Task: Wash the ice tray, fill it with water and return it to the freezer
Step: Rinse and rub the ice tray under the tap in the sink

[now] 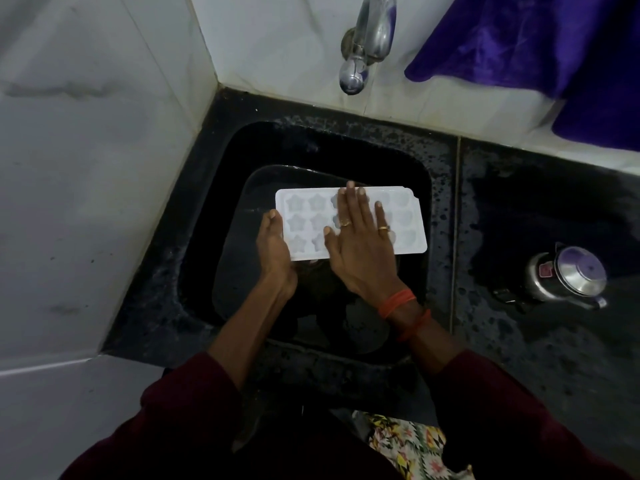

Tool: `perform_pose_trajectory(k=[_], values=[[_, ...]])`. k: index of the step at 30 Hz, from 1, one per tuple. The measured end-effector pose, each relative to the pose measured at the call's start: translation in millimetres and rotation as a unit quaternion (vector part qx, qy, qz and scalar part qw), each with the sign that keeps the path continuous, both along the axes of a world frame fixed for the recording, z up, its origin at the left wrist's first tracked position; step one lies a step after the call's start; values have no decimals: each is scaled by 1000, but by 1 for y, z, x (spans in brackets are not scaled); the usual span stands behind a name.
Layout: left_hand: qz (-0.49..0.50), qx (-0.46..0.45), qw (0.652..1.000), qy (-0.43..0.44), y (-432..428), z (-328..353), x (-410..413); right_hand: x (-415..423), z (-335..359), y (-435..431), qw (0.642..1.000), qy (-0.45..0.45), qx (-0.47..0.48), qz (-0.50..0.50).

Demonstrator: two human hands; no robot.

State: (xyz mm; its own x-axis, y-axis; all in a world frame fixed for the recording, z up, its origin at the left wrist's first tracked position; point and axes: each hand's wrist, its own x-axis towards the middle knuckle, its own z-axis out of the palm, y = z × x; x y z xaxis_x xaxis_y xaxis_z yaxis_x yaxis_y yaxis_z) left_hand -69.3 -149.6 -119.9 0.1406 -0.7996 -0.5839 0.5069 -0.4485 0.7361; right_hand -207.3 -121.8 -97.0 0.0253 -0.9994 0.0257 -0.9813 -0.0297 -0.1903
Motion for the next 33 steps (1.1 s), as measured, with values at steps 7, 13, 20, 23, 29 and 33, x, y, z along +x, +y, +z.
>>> perform_pose_trajectory(k=[7, 13, 20, 23, 29, 33], values=[[12, -5, 1000, 11, -1, 2, -5, 12, 2, 12, 997, 6, -7, 75], [11, -1, 1000, -23, -7, 4, 8, -36, -3, 22, 1000, 10, 9, -19], [19, 0, 1000, -14, -5, 7, 3, 2, -1, 43, 992, 39, -18, 115], [24, 5, 1000, -19, -6, 8, 9, -30, -3, 40, 997, 42, -23, 62], [29, 8, 999, -38, -7, 11, 15, -45, -9, 40, 1000, 0, -17, -2], [4, 1, 999, -36, -3, 12, 10, -3, -3, 35, 995, 17, -7, 95]])
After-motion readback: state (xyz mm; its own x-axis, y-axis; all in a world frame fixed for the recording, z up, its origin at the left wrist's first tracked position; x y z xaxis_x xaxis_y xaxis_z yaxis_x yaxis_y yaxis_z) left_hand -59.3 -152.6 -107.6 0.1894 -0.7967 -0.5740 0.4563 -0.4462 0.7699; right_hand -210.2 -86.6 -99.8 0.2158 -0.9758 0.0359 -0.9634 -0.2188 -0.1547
